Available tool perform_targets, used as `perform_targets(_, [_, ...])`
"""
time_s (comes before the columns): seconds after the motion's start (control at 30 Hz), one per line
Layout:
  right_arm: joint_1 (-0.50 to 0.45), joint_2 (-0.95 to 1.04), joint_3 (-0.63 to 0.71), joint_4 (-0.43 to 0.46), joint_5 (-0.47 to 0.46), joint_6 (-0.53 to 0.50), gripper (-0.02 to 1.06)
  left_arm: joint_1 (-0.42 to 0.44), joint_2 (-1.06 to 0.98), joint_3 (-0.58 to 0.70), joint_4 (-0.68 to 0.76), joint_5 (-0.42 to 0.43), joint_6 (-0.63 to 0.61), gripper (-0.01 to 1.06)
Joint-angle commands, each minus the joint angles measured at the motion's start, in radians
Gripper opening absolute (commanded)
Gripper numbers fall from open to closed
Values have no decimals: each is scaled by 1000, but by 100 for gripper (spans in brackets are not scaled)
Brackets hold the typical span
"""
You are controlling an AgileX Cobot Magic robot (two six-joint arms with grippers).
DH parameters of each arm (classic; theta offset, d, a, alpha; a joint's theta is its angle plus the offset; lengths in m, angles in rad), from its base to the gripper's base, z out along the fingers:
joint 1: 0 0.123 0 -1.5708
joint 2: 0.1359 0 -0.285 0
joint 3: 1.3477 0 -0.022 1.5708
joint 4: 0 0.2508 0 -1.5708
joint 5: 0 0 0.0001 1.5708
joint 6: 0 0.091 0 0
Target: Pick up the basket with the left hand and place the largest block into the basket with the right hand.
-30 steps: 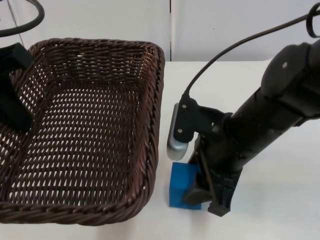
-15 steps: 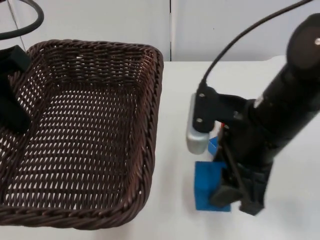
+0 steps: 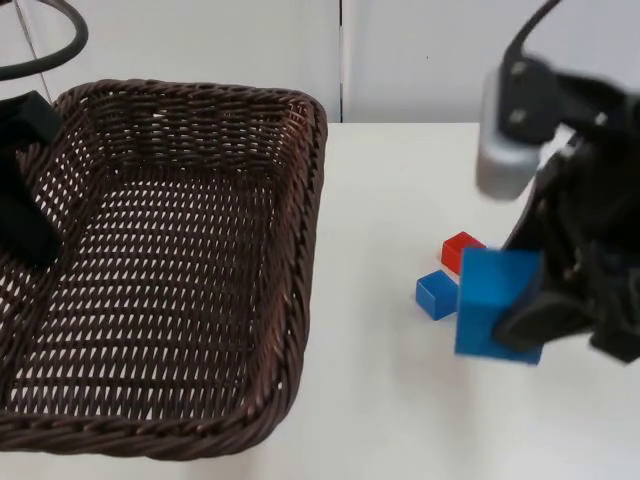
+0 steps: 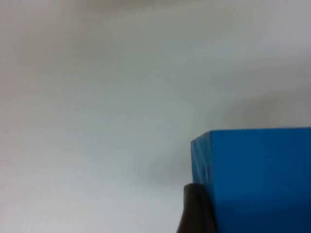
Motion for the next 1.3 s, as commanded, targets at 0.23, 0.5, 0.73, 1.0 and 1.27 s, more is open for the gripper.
perform_targets(0.23, [-5, -169, 7, -40, 34, 116, 0, 2, -14, 0, -21, 3, 0, 0])
perform_targets(0.5, [-5, -242, 2, -38, -20, 282, 0, 2, -14, 0, -21, 0, 0, 0])
perform_targets(0.73, [-3, -242, -11, -38, -29, 412, 0, 2, -14, 0, -21, -4, 0, 0])
perform_targets(1.0, [-3, -242, -46, -38, -66, 497, 0, 2, -14, 0, -21, -5, 0, 0])
perform_targets(1.27, [-1, -208, -128, -36, -46, 509, 0, 2, -14, 0, -21, -5, 0, 0])
